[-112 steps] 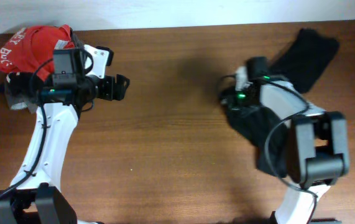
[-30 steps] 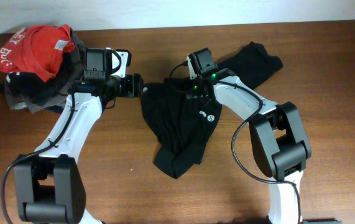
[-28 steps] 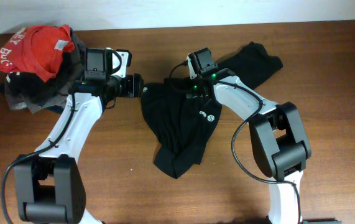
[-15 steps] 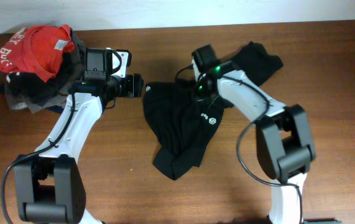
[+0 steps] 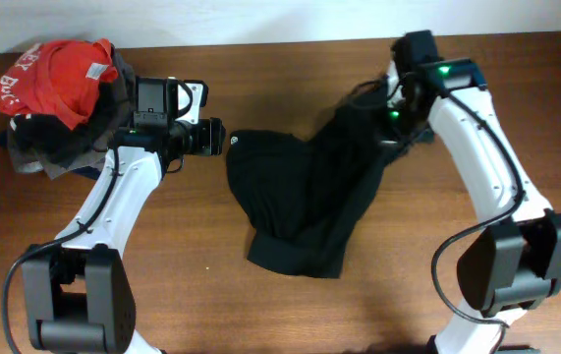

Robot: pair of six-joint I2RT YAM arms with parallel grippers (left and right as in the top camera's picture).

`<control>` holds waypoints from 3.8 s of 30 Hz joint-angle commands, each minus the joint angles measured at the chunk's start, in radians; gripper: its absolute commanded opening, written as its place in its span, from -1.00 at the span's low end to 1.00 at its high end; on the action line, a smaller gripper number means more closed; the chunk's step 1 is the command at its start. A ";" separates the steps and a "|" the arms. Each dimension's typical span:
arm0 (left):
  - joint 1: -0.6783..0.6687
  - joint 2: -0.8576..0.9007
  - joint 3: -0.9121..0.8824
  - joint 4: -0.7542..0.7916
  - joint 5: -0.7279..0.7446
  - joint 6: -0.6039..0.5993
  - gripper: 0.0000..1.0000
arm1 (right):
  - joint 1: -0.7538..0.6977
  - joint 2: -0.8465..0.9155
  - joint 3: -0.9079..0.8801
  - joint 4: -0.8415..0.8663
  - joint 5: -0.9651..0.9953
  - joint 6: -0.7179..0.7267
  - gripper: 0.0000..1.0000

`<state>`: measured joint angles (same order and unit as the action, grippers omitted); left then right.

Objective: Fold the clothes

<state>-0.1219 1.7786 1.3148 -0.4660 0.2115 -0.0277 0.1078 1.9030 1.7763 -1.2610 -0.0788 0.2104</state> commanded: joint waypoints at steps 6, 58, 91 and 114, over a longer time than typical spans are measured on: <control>-0.002 0.007 0.014 -0.002 0.001 -0.002 0.42 | -0.127 0.002 -0.027 -0.166 0.025 0.013 -0.92; -0.002 0.007 0.027 0.095 0.002 0.047 0.43 | -0.776 -0.259 -0.221 0.149 -0.338 -0.071 0.32; -0.002 0.007 0.222 -0.157 -0.108 0.224 0.54 | -0.159 0.201 -0.222 0.488 0.006 0.146 -0.30; -0.002 0.007 0.222 -0.175 -0.108 0.224 0.54 | -0.157 0.238 -0.224 0.486 0.010 0.145 -0.65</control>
<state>-0.1223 1.7794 1.5166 -0.6342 0.1143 0.1802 -0.0578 2.1281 1.5452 -0.7765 -0.0895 0.3584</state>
